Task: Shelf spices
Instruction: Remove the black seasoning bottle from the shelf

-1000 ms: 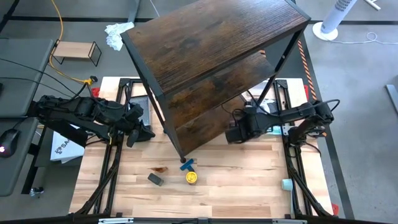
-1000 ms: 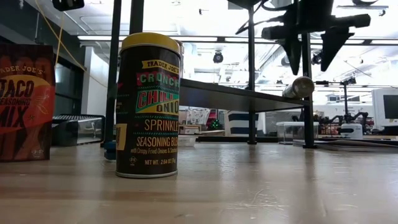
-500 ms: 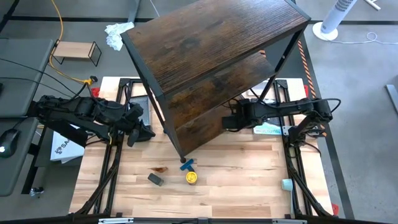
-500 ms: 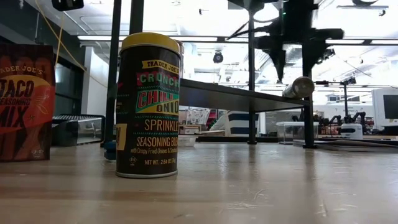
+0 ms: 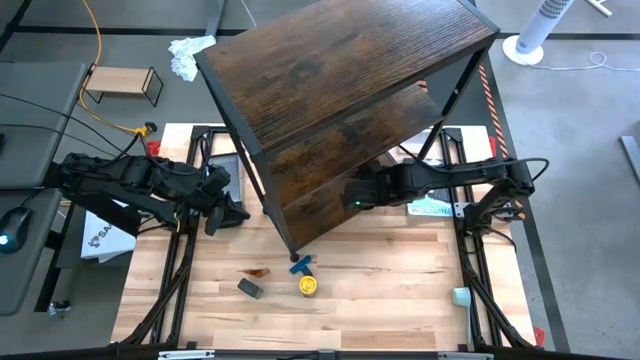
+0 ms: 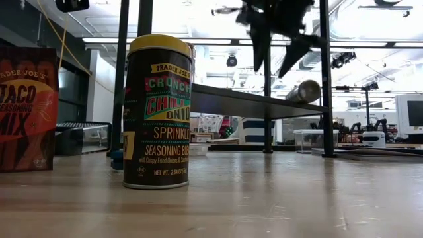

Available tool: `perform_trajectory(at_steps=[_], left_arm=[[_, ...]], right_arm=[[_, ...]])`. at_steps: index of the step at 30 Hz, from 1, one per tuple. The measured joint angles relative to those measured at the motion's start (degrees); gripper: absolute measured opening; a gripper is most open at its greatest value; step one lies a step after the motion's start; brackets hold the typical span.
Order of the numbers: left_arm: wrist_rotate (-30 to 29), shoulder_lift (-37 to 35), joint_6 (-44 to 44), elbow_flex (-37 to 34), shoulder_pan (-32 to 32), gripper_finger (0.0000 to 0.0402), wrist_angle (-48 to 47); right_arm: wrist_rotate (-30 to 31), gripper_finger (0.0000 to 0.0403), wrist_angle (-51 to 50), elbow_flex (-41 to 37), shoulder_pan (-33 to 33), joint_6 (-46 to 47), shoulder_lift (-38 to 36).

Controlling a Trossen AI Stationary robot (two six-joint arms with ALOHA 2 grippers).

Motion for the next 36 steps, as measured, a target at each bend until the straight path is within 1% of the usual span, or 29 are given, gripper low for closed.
perform_trajectory(at_steps=[5, 8, 11, 17, 23, 27, 36], left_arm=[[-0.2, 0.0, 0.0, 0.0, 0.0, 0.0000, 0.0], [-1.1, 0.0, 0.1, 0.0, 0.0, 0.0000, 0.0], [-1.7, 0.0, 1.0, 0.0, 0.0, 0.0000, 0.0], [-2.1, 0.0, 1.1, 0.0, 0.0, 0.0000, 0.0], [-2.1, 0.0, 1.1, 0.0, 0.0, 0.0000, 0.0], [-2.1, 0.0, 1.1, 0.0, 0.0, 0.0000, 0.0], [-3.0, 0.0, 1.2, 0.0, 0.0, 0.0000, 0.0]], right_arm=[[7.3, 0.0273, -10.3, 8.9, 1.5, 0.5, 0.0], [9.5, 0.0273, -19.9, 12.8, 1.2, 5.2, 0.0], [10.9, 0.0273, -27.2, 13.6, -0.1, 10.7, -0.1], [8.0, 0.0273, -26.7, 10.3, -2.6, 11.6, 1.0], [6.6, 0.0273, -26.9, 4.5, -2.7, 16.7, 1.8], [5.7, 0.0273, -26.6, 1.7, -2.6, 18.5, 1.9], [5.4, 0.0273, -26.7, 0.8, -3.6, 18.3, 1.9]])
